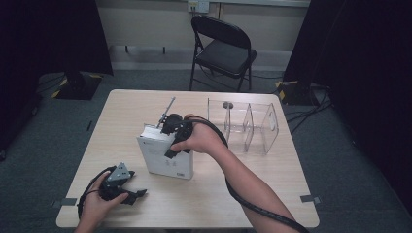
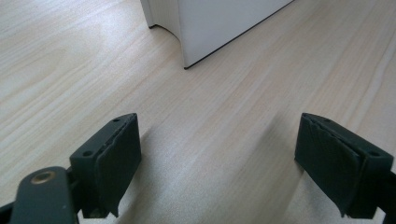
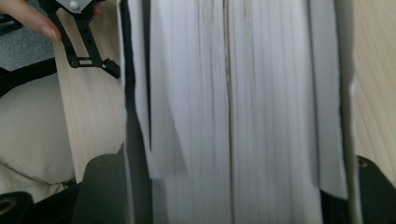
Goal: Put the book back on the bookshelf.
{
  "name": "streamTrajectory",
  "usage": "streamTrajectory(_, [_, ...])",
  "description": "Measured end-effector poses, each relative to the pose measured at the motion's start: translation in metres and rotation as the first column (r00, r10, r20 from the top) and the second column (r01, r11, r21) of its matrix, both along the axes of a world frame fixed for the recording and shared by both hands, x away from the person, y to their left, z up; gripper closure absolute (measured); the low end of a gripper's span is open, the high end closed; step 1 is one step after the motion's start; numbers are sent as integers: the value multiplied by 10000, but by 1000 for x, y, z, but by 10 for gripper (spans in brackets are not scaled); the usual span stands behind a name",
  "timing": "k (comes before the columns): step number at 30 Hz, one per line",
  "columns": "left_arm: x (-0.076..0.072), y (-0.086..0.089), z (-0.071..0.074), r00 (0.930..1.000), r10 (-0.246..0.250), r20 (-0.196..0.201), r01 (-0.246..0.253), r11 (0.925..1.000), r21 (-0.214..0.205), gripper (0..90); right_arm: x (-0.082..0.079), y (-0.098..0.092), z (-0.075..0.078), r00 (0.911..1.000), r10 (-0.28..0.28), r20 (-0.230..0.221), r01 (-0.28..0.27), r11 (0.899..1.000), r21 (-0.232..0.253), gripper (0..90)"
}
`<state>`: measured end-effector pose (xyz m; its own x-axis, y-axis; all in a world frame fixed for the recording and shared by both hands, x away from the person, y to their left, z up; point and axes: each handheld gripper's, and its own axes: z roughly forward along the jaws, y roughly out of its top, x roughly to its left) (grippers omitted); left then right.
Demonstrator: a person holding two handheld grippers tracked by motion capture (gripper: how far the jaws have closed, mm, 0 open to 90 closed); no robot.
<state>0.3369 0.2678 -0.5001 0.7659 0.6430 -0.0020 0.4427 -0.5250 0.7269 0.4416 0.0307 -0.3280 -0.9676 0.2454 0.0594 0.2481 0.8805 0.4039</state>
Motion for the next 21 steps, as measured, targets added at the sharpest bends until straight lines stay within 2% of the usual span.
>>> streamTrajectory(4, [0,0,-1,10000,14,-35,-15,9999,-104,130,1,0,0,9998,-198,-65,198,9998,-32,420])
streamTrajectory(8, [1,0,-1,10000,-62,74,62,9999,-79,115,0,1,0,10000,-64,12,64,10000,-75,471])
streamTrajectory(9, [1,0,-2,9999,-98,43,98,9999,-106,110,-2,2,1,9999,24,151,-21,9998,-209,487])
streamTrajectory(17, [1,0,-2,9998,-195,30,195,9998,-73,85,-5,1,2,9994,-214,269,222,9993,-291,505])
streamTrajectory(21, [1,0,-2,9996,-278,5,278,9996,-70,77,-5,-3,3,9992,-370,170,377,9985,-407,515])
